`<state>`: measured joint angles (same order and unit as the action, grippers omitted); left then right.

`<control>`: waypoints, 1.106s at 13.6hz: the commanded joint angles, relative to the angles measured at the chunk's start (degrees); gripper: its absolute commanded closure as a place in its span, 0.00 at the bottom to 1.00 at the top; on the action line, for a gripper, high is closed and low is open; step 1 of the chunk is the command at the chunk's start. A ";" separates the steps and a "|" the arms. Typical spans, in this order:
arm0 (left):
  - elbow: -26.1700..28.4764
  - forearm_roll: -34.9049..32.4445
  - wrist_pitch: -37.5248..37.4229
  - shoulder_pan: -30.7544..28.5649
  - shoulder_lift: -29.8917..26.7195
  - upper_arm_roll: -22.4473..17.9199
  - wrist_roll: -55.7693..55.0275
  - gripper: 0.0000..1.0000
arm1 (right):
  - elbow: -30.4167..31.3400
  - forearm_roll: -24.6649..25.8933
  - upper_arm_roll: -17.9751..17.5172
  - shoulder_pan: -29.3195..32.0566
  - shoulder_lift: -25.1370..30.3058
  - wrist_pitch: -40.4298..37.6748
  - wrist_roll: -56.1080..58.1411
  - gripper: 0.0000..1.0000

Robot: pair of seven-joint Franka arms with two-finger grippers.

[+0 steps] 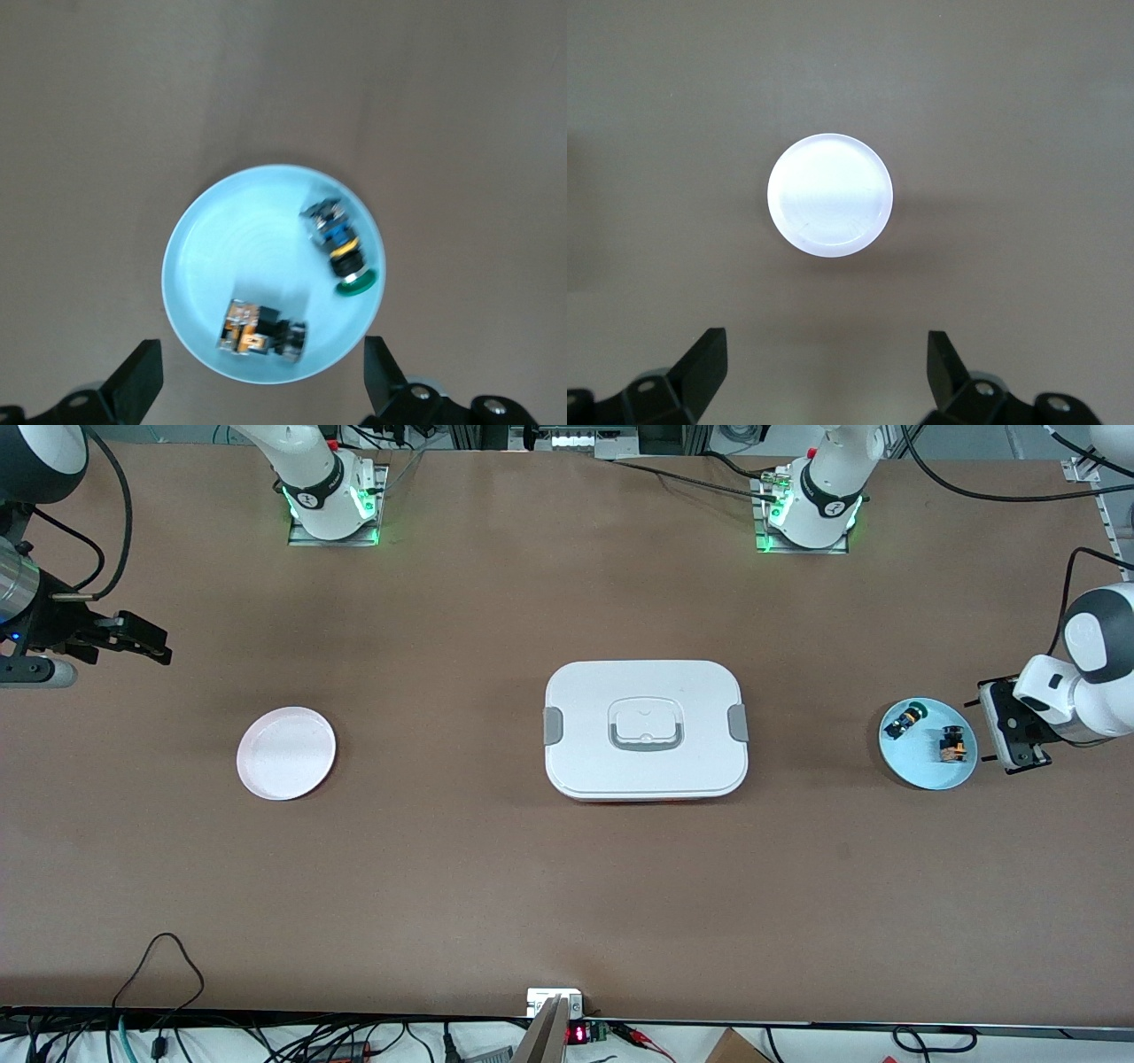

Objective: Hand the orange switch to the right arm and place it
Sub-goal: 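Lower the left gripper and grasp the orange-black switch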

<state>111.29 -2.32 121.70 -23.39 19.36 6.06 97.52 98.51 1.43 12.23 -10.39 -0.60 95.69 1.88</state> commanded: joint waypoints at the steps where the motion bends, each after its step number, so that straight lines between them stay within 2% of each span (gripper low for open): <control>1: 2.25 -0.76 5.89 -0.78 1.37 0.35 10.21 0.00 | -1.30 0.24 0.17 0.02 -0.55 -1.12 0.41 0.00; 7: 5.60 -0.67 14.69 -4.29 4.45 0.35 19.63 0.00 | -1.30 0.06 0.17 -0.16 -0.55 -1.12 0.50 0.00; 9: 5.51 -0.24 15.05 -4.82 5.33 0.35 20.34 0.00 | -1.22 -0.72 0.17 0.02 -0.55 -0.94 0.41 0.00; 12: 5.51 0.21 15.67 -5.00 6.12 0.35 20.26 0.00 | -1.30 -5.81 0.25 0.11 -1.07 -0.76 0.85 0.00; 15: 5.51 0.29 16.55 -5.00 7.09 0.35 20.26 0.00 | -1.30 -5.91 0.34 0.19 -1.69 -1.20 0.94 0.00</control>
<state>116.83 -2.30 137.15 -27.93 25.69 6.04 116.33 98.50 -3.49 12.25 -10.38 -1.43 95.63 1.92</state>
